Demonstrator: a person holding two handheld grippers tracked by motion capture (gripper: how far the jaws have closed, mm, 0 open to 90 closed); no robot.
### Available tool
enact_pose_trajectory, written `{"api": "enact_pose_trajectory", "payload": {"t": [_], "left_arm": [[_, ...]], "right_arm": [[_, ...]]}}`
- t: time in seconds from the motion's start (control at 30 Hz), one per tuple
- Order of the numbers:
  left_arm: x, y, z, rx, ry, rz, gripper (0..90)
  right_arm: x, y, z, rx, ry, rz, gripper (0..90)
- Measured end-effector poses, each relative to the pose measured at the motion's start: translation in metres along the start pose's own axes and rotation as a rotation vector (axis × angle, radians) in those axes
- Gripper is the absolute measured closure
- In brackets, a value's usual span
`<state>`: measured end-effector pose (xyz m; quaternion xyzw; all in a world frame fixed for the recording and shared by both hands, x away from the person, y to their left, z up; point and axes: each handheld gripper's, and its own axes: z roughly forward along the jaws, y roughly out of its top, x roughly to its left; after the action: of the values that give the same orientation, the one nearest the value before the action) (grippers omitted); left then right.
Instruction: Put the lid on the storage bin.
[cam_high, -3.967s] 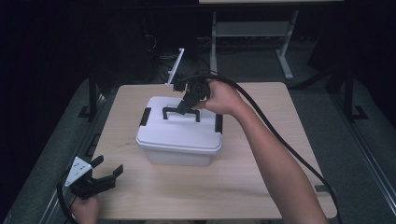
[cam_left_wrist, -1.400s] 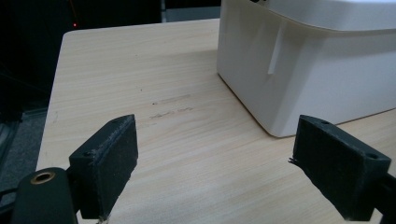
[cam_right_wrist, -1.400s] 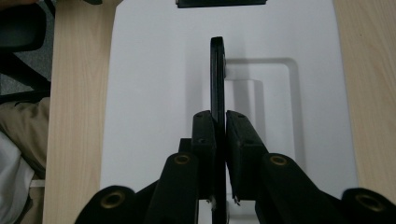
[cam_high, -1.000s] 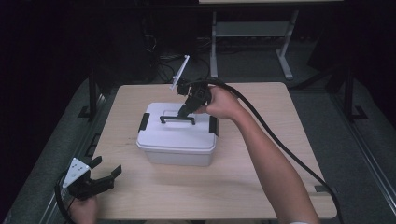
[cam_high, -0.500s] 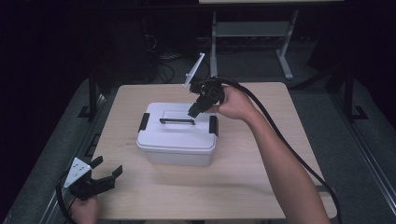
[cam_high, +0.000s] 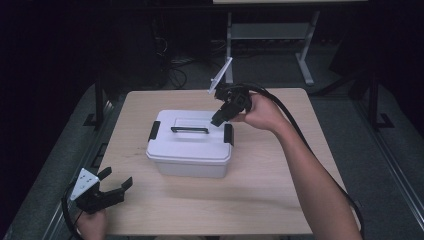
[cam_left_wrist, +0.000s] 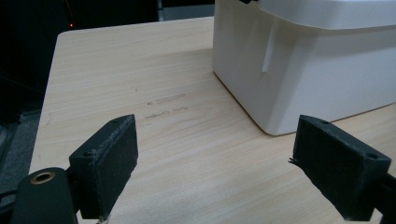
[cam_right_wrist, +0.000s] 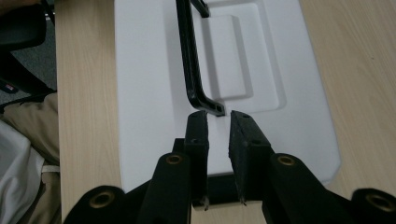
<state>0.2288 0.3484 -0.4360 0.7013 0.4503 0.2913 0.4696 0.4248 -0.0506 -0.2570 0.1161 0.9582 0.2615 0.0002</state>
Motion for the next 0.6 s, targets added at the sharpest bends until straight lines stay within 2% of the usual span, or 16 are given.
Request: {"api": "enact_pose_trajectory", "payload": {"t": [0.6], "left_arm": [[-0.001,0.000,0.000,-0.001,0.002,-0.004,13.2]], "right_arm": [[-0.001,-0.024,-0.015,-0.004,-0.028,0.039,73.7]]}}
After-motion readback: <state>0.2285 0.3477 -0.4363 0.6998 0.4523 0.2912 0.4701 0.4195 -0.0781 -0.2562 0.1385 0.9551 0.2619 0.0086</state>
